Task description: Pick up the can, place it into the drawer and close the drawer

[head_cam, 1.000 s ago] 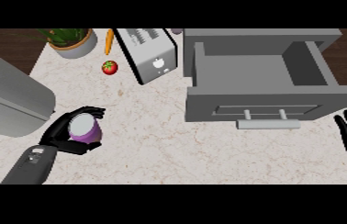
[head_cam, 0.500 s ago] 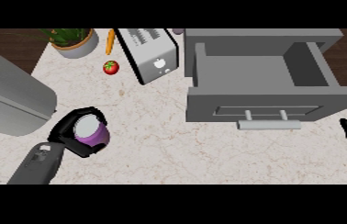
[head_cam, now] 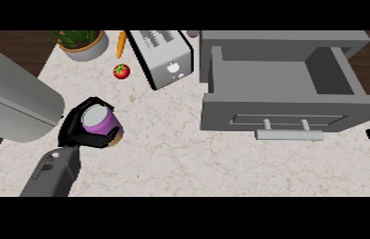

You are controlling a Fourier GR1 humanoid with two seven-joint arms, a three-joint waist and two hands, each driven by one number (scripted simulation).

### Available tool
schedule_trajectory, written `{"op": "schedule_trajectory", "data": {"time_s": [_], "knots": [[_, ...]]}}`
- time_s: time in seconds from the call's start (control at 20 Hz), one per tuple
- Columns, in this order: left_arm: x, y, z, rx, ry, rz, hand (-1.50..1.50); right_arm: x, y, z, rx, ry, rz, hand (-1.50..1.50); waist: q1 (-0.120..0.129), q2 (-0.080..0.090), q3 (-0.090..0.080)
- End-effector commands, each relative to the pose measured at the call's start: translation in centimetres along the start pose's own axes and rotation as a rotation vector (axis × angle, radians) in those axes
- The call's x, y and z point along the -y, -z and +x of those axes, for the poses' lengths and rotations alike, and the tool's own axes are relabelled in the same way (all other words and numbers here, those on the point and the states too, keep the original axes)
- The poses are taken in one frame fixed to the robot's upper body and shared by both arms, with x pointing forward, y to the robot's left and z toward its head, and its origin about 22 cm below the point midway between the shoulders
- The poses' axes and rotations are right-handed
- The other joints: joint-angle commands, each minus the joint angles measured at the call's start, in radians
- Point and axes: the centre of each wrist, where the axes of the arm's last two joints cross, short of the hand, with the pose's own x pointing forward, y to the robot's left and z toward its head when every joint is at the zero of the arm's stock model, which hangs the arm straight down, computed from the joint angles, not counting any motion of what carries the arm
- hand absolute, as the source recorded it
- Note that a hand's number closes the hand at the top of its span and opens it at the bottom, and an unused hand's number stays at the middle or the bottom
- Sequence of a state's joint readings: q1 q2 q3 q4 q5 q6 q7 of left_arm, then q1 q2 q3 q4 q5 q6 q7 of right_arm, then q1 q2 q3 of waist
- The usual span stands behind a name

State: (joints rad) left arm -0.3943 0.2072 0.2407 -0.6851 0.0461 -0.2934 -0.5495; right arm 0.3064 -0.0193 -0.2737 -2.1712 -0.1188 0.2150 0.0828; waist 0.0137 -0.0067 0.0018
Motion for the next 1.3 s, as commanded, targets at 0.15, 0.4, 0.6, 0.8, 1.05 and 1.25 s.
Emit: {"op": "schedule_trajectory", "data": {"time_s": [0.15, 0.4, 0.6, 0.8, 1.05, 1.25], "knots": [[7.0, 1.8, 3.6, 0.046, -0.029, 0.144, 1.50, 0.3, -0.3, 0.2, 0.020, -0.001, 0.005, -1.50, -0.003, -0.001, 0.000], [11.0, 3.5, 8.4, 0.122, 0.046, 0.091, 1.50, -0.5, -0.8, 1.2, 0.006, 0.001, -0.005, -1.50, -0.013, 0.001, -0.001], [12.8, 3.9, 12.9, 0.148, 0.071, 0.063, 1.50, -0.9, -0.5, 1.1, 0.024, -0.004, -0.001, -1.50, -0.013, 0.003, -0.001], [16.1, 6.0, 14.7, 0.123, 0.053, 0.009, 1.50, 0.0, 0.0, 0.8, 0.020, 0.007, 0.008, -1.50, -0.022, 0.005, -0.002], [20.1, 7.7, 18.9, 0.143, 0.097, -0.010, 1.50, 0.1, 0.0, -1.4, 0.023, 0.005, 0.000, -1.50, -0.024, 0.006, -0.001], [22.6, 9.7, 22.3, 0.165, 0.119, -0.033, 1.50, 0.6, -0.5, 2.6, 0.016, -0.005, -0.004, -1.50, -0.032, 0.006, -0.002]]}}
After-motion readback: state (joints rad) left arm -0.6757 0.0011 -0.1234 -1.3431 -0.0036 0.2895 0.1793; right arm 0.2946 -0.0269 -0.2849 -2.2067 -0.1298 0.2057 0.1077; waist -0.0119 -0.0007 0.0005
